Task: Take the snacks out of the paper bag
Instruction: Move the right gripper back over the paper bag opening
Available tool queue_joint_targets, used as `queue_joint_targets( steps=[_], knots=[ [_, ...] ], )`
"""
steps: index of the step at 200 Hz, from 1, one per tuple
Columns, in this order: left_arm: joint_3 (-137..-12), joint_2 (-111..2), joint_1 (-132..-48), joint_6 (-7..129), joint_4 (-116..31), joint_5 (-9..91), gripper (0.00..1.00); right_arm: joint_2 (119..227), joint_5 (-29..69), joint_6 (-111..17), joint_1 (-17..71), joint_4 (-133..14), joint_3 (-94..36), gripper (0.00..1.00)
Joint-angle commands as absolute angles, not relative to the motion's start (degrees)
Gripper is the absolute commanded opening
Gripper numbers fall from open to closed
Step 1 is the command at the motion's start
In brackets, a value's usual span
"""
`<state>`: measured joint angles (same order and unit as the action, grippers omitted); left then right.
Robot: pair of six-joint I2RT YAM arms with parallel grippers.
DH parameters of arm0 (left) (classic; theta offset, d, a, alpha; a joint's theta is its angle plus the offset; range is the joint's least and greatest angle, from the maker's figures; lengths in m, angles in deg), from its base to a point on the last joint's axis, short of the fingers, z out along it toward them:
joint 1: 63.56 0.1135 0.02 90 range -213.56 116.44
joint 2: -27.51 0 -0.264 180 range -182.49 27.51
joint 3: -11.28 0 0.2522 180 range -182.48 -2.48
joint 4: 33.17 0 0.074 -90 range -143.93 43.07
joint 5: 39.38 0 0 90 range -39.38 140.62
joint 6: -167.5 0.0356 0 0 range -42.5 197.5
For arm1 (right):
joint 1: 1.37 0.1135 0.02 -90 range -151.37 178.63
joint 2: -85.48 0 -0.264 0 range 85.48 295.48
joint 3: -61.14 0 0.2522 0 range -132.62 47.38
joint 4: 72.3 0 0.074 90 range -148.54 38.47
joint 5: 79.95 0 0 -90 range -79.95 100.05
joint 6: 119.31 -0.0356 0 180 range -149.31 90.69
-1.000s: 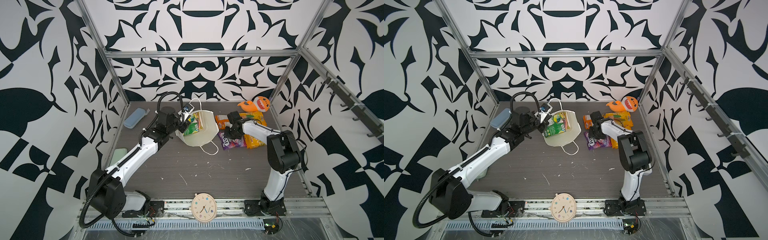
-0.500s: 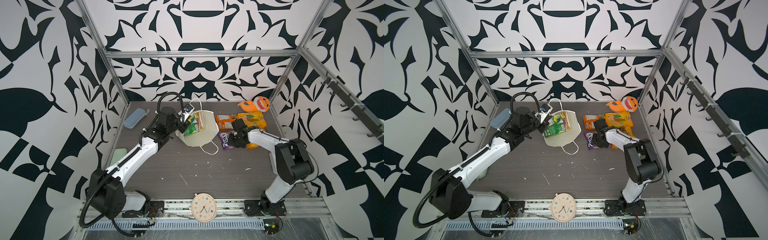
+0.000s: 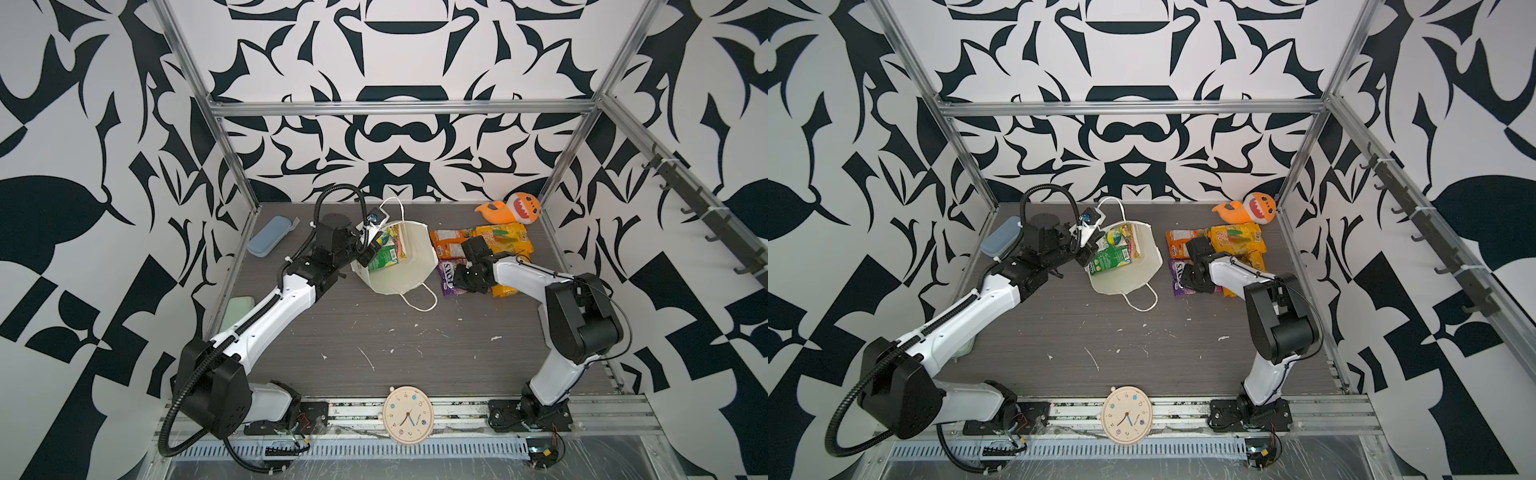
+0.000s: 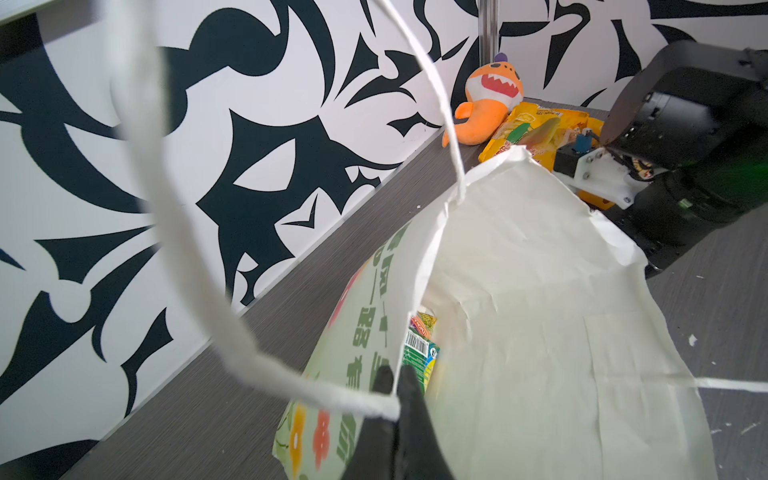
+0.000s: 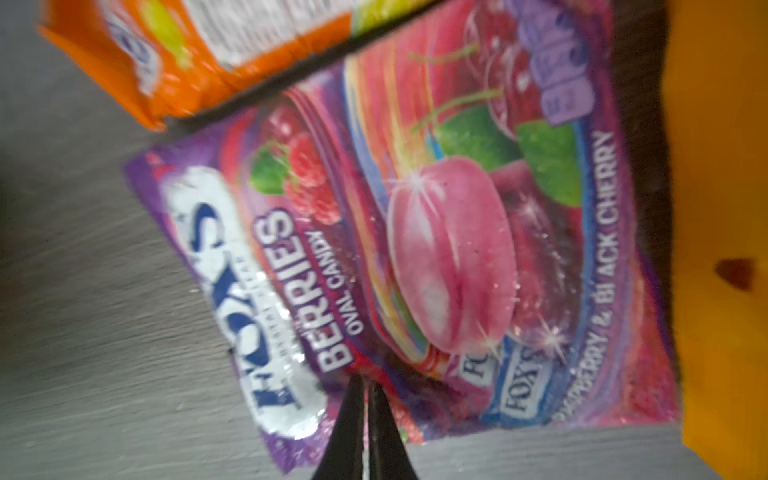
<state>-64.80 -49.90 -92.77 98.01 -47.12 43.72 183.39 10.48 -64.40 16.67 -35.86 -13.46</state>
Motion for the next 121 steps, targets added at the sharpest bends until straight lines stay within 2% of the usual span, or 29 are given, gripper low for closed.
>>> queue_joint_targets(
  steps=[1, 19, 39, 63, 80, 121],
  knots=[
    [-64.1, -48.0, -92.5, 98.4, -47.3, 42.1, 0.0, 173.1, 12.9, -60.8, 18.6, -38.7, -15.9, 0.13],
    [-64.1, -47.9, -92.5, 98.3, -47.3, 41.7, 0.0, 164.4, 17.1, -54.8, 22.0, -47.0, -13.4, 0.19],
    [-64.2, -48.0, -92.5, 98.3, -47.2, 41.5, 0.0, 156.1, 16.8, -50.4, 26.8, -57.4, -8.5, 0.26],
    [-64.3, -47.7, -92.5, 98.2, -47.2, 41.0, 0.0, 151.2, 16.6, -43.7, 34.4, -66.9, -3.8, 0.3],
    [-64.2, -47.6, -92.5, 98.2, -47.3, 40.7, 0.0, 150.9, 17.2, -40.2, 39.0, -73.7, 0.1, 0.35],
    [-63.9, -47.6, -92.6, 98.4, -47.3, 39.2, 0.0, 160.3, 11.9, -41.4, 44.5, -74.4, -2.0, 0.35]
  ],
)
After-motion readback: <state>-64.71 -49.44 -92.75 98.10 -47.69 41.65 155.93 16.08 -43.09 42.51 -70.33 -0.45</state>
